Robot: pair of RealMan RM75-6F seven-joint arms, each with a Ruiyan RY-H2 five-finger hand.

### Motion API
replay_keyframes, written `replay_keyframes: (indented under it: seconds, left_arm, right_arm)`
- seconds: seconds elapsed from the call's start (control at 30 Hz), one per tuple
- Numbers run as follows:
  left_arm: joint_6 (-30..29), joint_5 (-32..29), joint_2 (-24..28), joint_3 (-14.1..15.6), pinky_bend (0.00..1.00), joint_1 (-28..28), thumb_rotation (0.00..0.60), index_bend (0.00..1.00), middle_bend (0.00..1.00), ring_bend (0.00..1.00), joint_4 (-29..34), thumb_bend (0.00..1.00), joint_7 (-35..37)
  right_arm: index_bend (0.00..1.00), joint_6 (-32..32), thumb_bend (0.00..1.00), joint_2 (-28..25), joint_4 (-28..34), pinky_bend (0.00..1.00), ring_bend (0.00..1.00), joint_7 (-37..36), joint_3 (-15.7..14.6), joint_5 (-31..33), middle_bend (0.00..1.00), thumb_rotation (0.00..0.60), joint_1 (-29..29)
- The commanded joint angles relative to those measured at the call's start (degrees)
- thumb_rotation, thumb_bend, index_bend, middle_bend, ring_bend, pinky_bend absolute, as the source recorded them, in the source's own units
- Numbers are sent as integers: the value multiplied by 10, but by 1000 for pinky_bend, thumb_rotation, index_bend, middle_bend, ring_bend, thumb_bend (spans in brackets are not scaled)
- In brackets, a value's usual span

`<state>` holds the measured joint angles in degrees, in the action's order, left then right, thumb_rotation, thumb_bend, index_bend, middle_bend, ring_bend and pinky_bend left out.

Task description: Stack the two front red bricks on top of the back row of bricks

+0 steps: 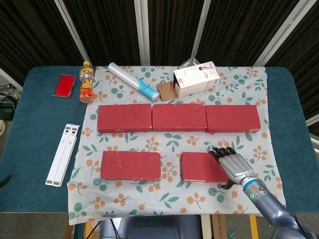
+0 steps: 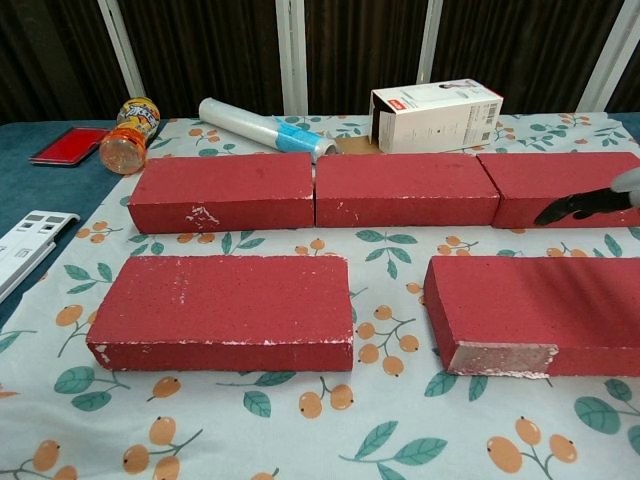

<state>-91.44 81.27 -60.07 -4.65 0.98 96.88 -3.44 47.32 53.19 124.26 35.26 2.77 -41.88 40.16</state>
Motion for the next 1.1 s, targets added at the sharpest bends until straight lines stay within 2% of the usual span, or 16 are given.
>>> replay_keyframes:
  seconds: [0.03, 0.27, 0.4, 0.67, 1.1]
  left_arm:
    - [2, -1, 0, -1, 157, -1, 600, 96, 53, 19, 0, 75, -1]
    - [3, -7, -3, -4, 157, -2, 600, 96, 53, 19, -3, 75, -4]
    - [2, -8, -3, -5, 157, -2, 600, 96, 52, 19, -3, 75, -5]
    - [3, -9, -4, -5, 157, -2, 600, 96, 52, 19, -3, 74, -7]
    - [11, -17, -9, -9, 157, -6, 600, 96, 43, 19, -4, 75, -14]
  right_arm:
    - [0, 62, 161, 56, 8, 0, 0, 51, -20, 56, 0, 600, 30]
    - [0, 192, 161, 138, 15, 0, 0, 107, -22, 120, 0, 600, 45]
    - [0, 234, 160, 170, 10, 0, 0, 127, -19, 145, 0, 600, 52]
    - [0, 246, 160, 196, -4, 0, 0, 152, -18, 209, 0, 600, 71]
    - [0, 264, 160, 235, -40, 0, 0, 149, -10, 193, 0, 600, 78]
